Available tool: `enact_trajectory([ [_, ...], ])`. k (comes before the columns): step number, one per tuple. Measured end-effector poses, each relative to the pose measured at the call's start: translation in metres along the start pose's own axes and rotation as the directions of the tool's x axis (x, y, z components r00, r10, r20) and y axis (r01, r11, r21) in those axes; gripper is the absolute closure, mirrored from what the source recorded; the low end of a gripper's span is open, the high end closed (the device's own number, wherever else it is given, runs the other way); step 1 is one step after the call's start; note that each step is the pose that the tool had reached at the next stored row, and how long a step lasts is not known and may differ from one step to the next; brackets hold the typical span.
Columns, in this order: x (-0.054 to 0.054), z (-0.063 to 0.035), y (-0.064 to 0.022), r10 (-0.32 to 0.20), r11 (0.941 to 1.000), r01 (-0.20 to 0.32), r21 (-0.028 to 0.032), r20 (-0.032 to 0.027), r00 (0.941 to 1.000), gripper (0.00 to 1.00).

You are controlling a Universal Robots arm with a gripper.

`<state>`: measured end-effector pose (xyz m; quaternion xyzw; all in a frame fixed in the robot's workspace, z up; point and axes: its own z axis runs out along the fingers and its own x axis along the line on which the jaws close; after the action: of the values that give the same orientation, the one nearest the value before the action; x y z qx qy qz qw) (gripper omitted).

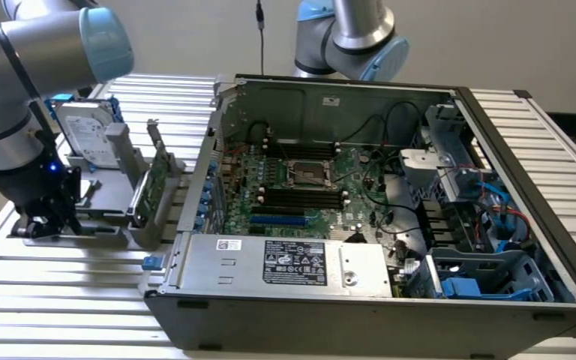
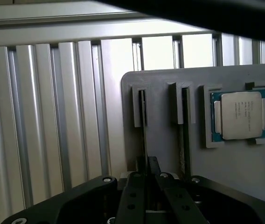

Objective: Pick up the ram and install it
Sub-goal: 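Pick up the ram and move it above insertion slot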

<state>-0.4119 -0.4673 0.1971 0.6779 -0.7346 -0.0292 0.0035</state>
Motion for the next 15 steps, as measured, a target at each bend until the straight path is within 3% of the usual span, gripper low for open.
enact_trajectory([
  [9,-0.001,-0.0157,0.0007,0.0,1.0,0.0,0.0001,0.0001,1.0,0.86],
  [15,-0.001,-0.0396,0.0019,0.0,1.0,0.0,0.0001,0.0001,1.0,0.86],
])
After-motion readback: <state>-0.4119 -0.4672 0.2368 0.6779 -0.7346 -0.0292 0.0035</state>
